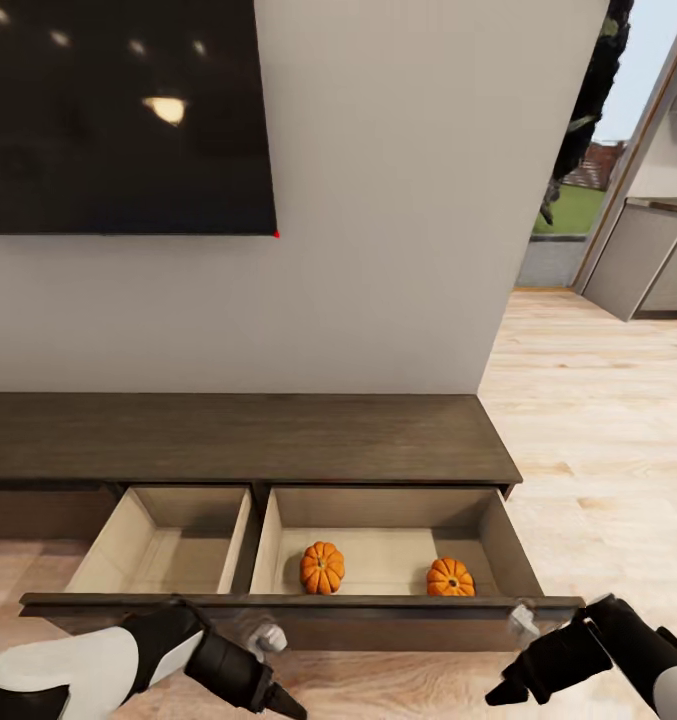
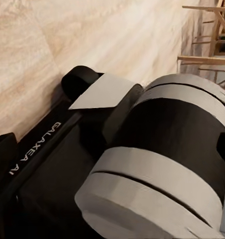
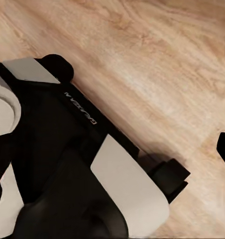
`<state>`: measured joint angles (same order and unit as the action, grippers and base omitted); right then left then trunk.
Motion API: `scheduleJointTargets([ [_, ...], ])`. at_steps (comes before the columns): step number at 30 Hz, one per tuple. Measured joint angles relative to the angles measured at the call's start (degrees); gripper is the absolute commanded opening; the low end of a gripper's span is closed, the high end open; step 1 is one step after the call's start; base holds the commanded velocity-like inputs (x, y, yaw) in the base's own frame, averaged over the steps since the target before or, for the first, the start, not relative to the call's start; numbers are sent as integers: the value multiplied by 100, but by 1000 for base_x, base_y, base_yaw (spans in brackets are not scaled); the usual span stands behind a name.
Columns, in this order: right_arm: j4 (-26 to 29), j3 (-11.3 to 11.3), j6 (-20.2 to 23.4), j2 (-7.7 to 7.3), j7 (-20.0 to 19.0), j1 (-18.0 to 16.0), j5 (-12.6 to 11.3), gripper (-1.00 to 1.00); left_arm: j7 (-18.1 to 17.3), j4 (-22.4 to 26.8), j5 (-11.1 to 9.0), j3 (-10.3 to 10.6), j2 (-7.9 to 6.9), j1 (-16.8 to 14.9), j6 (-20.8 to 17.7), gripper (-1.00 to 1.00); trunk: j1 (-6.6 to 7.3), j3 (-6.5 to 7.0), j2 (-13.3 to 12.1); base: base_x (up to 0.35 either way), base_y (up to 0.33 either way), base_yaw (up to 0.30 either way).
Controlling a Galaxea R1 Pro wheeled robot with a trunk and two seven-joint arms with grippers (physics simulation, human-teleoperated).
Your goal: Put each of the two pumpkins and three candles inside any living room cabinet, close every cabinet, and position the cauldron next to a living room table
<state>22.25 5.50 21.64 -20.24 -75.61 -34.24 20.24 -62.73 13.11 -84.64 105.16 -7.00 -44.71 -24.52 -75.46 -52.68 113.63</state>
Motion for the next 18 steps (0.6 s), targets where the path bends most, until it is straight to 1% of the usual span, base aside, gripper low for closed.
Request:
scheduleJointTargets([
  [2,-271,3,-284,90,498,30,29,100,542,3,-4,15,128,103,2,100,0,1,0,0,0,0],
  [4,-563,6,-614,143,905,43,39,100,1063,6,-18,25,204,217,37,100,0,0,0,0,0,0],
  [7,-796,-4,-914,167,1206,52,33,100,1396,-8,-49,26,233,335,83,100,0,1,0,0,0,0],
  [8,-869,-9,-1003,200,1350,56,30,100,1535,-21,-56,25,236,378,112,100,0,1,0,0,0,0],
  [9,-987,-18,-1162,295,1639,70,27,100,1847,-30,-69,20,240,425,191,100,0,1,0,0,0,0],
  [10,-1029,-23,-1231,335,1764,74,26,100,1984,-27,-81,14,243,437,234,100,0,1,0,0,0,0],
  [11,-1107,-32,-1369,410,2015,81,25,100,2260,-22,-116,12,246,460,342,100,0,1,0,0,0,0],
  [12,-1231,-40,-1587,513,2406,90,24,100,2679,-16,-224,7,261,525,554,100,0,1,0,0,0,0],
  [14,-1409,-45,-1893,642,2940,97,25,100,3224,-12,-501,-1,316,620,963,100,0,1,0,0,0,0],
  [16,-1533,-51,-2188,715,3395,99,23,100,3646,-11,-778,-3,349,711,1424,100,0,1,0,0,0,0],
  [18,-1622,-57,-2472,755,3793,101,-3,100,3951,-10,-960,-3,364,798,1936,100,0,1,0,0,0,0],
])
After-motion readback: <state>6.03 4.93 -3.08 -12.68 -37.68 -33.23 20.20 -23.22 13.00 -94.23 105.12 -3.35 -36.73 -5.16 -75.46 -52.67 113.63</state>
